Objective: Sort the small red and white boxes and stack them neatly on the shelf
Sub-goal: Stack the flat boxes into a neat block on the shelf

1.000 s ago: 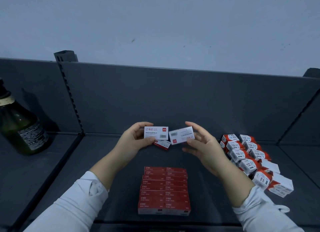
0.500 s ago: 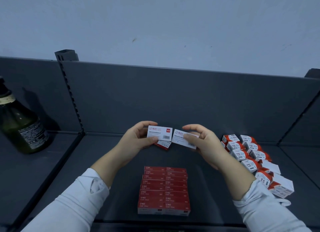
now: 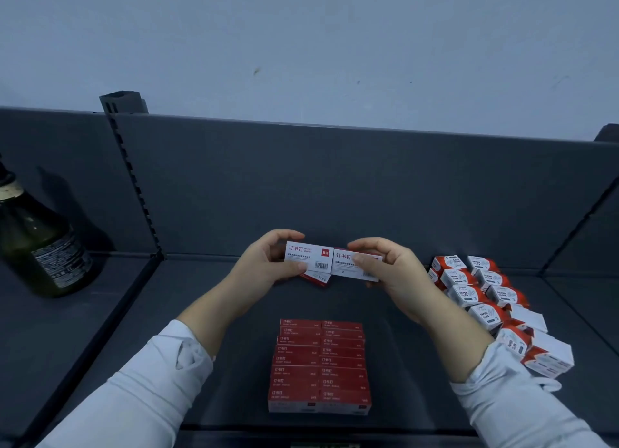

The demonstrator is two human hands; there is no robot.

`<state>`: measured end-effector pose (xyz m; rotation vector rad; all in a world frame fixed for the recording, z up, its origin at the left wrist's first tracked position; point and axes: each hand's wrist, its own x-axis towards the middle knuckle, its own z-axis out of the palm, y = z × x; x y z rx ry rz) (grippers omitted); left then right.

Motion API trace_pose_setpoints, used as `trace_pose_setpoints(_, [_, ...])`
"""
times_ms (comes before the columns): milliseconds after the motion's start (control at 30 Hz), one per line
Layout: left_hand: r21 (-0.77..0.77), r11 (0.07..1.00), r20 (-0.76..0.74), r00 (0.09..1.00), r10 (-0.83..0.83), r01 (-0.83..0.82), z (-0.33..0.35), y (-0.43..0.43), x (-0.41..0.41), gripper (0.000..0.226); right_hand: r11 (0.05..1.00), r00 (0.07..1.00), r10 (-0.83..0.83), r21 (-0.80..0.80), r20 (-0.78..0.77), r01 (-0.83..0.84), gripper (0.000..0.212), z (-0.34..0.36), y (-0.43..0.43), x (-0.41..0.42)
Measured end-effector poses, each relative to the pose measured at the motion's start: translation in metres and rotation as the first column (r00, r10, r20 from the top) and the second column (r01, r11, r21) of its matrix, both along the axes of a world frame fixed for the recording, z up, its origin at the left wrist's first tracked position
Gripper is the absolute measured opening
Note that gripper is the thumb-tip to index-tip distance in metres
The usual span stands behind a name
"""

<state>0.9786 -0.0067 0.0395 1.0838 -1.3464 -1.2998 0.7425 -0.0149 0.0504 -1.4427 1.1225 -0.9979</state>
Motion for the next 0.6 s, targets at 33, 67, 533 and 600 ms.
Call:
trace_pose_setpoints(33, [0.002,1.000,0.013,1.000,0.007,-0.007,0.000,0.000,0.000,0.039,1.000,1.000,0.001,0.002,0.002,-0.001,0.015,0.000,0.000,0.001])
trace_pose_setpoints(67, [0.005,1.000,0.032,0.999,0.014,-0.014,0.000,-0.001,0.000,0.038,1.000,1.000,0.004,0.004,0.005,-0.004,0.016,-0.001,0.000,0.001])
trace_pose_setpoints(533, [0.034,0.999,0.067,0.998,-0.006,0.004,0.003,-0.007,0.004,0.032,1.000,1.000,-0.028,0.010,-0.006,0.028,0.014,-0.004,-0.010,0.009])
trace_pose_setpoints(600, [0.029,1.000,0.090,0.996,-0.006,0.003,0.005,-0.007,0.005,0.032,0.999,0.999,-0.035,0.009,-0.006,0.035,0.014,-0.003,-0.011,0.010])
